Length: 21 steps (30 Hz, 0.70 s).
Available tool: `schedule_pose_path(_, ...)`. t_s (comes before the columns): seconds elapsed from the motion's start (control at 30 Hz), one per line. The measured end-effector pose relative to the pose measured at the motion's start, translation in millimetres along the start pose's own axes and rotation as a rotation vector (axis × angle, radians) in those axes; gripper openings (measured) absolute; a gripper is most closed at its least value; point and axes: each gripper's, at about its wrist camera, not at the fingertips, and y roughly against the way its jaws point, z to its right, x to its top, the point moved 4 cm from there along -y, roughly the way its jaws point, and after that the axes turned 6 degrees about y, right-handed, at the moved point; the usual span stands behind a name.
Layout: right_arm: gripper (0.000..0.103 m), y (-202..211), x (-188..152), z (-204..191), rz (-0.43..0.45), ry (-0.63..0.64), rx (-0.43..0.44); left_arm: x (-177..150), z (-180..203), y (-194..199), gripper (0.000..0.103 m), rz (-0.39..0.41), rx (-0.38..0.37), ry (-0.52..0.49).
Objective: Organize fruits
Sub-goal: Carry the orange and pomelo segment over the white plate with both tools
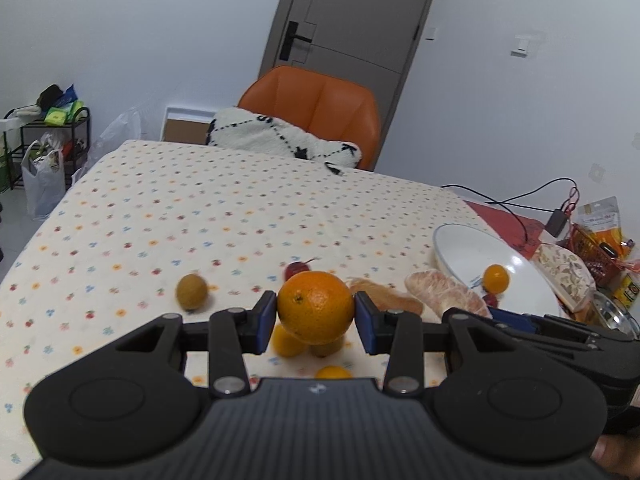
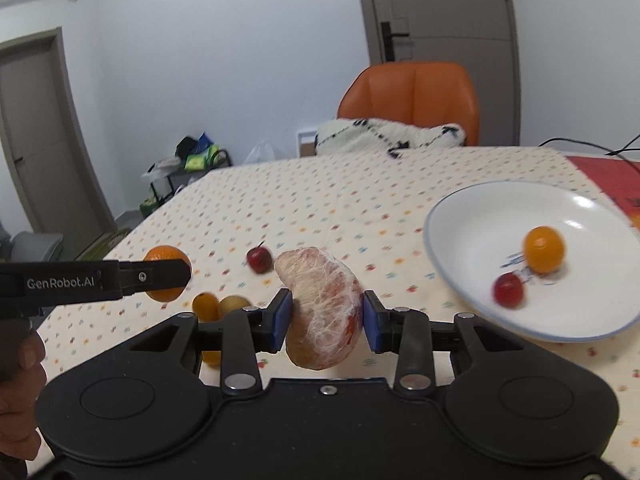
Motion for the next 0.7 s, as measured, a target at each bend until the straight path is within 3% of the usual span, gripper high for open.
schedule_pose_path(0.7,0.036,54,12,75,0.114,-0.047,-0.154,10,82,-30,0.041,-0.003,-0.109,-0.113)
